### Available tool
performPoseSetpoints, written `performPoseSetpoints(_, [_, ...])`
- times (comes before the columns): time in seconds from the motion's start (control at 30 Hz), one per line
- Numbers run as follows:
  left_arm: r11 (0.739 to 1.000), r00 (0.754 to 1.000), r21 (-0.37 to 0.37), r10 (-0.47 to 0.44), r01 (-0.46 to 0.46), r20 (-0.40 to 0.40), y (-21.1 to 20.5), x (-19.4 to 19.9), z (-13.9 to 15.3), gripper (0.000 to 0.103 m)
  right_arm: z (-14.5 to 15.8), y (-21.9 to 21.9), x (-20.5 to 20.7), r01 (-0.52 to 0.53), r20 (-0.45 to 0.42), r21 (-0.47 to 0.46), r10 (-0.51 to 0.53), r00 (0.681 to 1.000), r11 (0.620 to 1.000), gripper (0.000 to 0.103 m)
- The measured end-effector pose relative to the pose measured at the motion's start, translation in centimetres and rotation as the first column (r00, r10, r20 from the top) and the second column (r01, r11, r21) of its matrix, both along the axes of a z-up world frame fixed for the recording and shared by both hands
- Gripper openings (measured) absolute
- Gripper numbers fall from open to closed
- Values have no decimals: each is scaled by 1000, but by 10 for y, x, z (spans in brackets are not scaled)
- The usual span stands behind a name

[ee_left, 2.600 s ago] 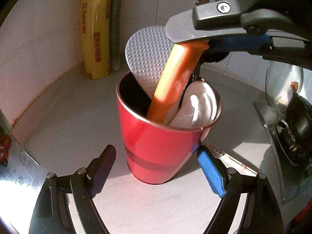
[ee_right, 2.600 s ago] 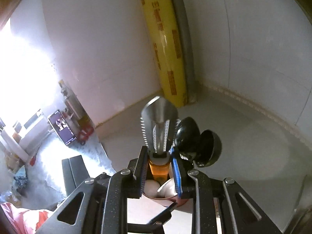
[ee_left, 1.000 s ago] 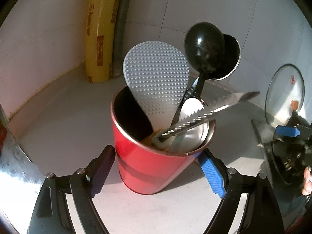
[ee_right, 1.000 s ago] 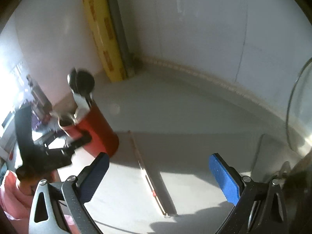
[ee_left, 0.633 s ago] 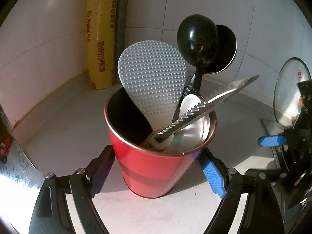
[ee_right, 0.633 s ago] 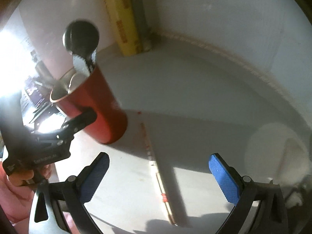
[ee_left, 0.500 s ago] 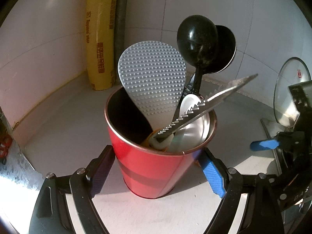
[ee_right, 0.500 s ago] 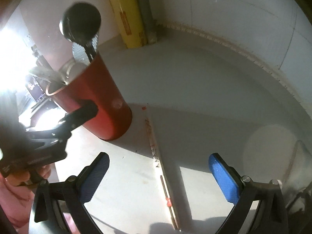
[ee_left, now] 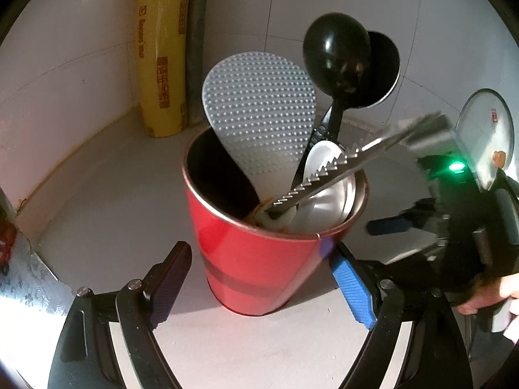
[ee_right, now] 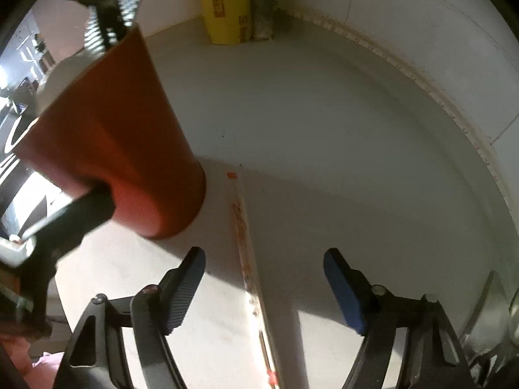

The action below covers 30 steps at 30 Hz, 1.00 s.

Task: Organize utensils

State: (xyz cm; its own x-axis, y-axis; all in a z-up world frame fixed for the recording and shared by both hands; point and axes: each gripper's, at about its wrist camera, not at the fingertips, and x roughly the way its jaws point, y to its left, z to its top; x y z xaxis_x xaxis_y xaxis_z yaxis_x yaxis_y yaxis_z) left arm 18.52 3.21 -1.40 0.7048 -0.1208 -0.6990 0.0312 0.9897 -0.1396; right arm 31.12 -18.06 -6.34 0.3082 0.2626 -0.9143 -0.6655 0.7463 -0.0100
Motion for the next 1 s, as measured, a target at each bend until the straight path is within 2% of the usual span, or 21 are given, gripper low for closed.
performPoseSetpoints(0.03, [1000,1000,0,-15,15,1,2,-2,1,87,-2,3,1,0,-2,-11,0,1000,1000,65])
performPoseSetpoints(0.13, [998,999,10,-54,54,0,8,-1,0,87,-9,11,3,16,-14,-36,-16,1000,999,55])
performPoseSetpoints(0.3, [994,994,2,-109,109,1,17,0,-1,87,-14,19,4,41,-23,-38,-42,999,998,50])
performPoseSetpoints(0.47, [984,984,1,-179,179,11,19,10,1,87,-13,7,5,114,-44,-26,-115,992,993,46])
performPoseSetpoints(0.7, [977,977,35,-212,212,6,13,25,-3,87,-10,-13,-3,196,-27,-40,-197,980,980,14])
performPoseSetpoints(0.83, [980,980,27,-197,197,9,14,35,-3,87,-9,-20,-8,226,-27,-33,-227,974,974,12])
performPoseSetpoints(1.0, [982,983,52,-182,182,-1,12,44,-5,87,2,-40,-16,284,-34,63,-282,959,957,12])
